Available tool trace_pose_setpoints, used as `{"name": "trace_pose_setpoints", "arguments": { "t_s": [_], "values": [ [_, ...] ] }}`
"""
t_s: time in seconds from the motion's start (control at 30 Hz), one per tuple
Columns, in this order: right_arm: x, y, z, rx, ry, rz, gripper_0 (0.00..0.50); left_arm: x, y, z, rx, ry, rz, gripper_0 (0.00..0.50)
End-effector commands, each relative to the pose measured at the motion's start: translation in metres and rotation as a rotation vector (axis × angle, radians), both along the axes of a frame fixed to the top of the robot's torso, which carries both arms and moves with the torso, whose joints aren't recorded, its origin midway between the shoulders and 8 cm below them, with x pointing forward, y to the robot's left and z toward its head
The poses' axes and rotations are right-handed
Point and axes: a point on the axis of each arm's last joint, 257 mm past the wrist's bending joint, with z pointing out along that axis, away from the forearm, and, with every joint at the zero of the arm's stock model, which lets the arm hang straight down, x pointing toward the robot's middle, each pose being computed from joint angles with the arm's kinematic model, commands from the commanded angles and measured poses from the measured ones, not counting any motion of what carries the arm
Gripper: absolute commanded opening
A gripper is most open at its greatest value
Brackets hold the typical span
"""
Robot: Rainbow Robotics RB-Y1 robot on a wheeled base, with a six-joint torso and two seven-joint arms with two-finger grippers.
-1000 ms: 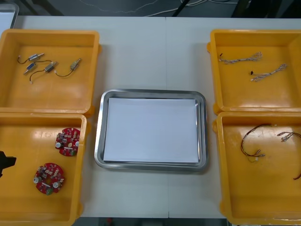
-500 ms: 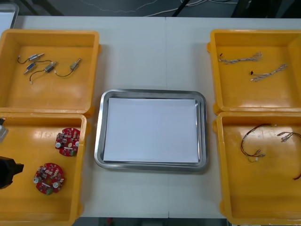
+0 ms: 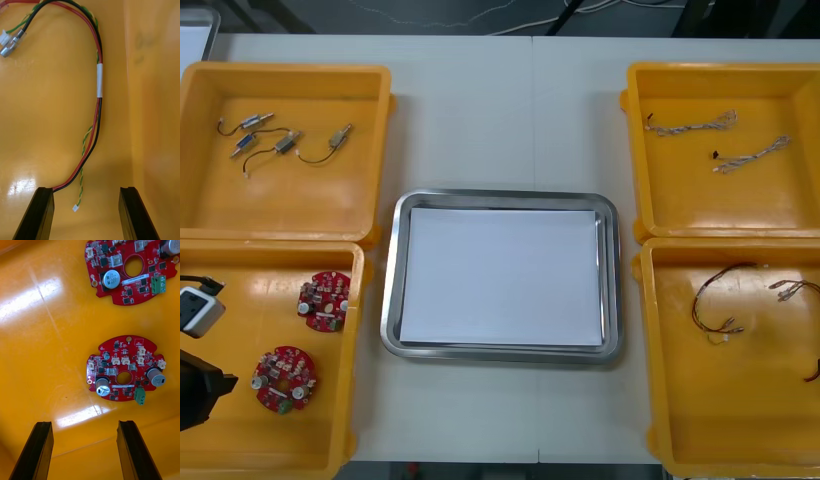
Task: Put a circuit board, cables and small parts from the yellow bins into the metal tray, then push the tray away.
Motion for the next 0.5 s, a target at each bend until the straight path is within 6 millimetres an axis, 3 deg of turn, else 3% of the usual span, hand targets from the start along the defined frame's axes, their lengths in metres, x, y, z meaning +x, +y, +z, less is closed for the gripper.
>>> {"name": "trace_pose_setpoints", "arguments": {
  "t_s": [0.03,0.2,0.5],
  "values": [
    [-0.013,0.008,-0.016,0.010,0.020,0.003,0.500,-0.006,-0.015,-0.016,0.025,0.013,-0.098,0.500],
    [-0.013,0.010,-0.026,0.026,0.017,-0.009,0.500,0.002,-0.014,-0.031,0.031,-0.008,-0.136,0.500],
    [-0.010,0.012,-0.038,0.035,0.005,-0.011,0.500,-0.002,-0.017,-0.047,0.022,0.011,-0.143,0.500]
  ]
}}
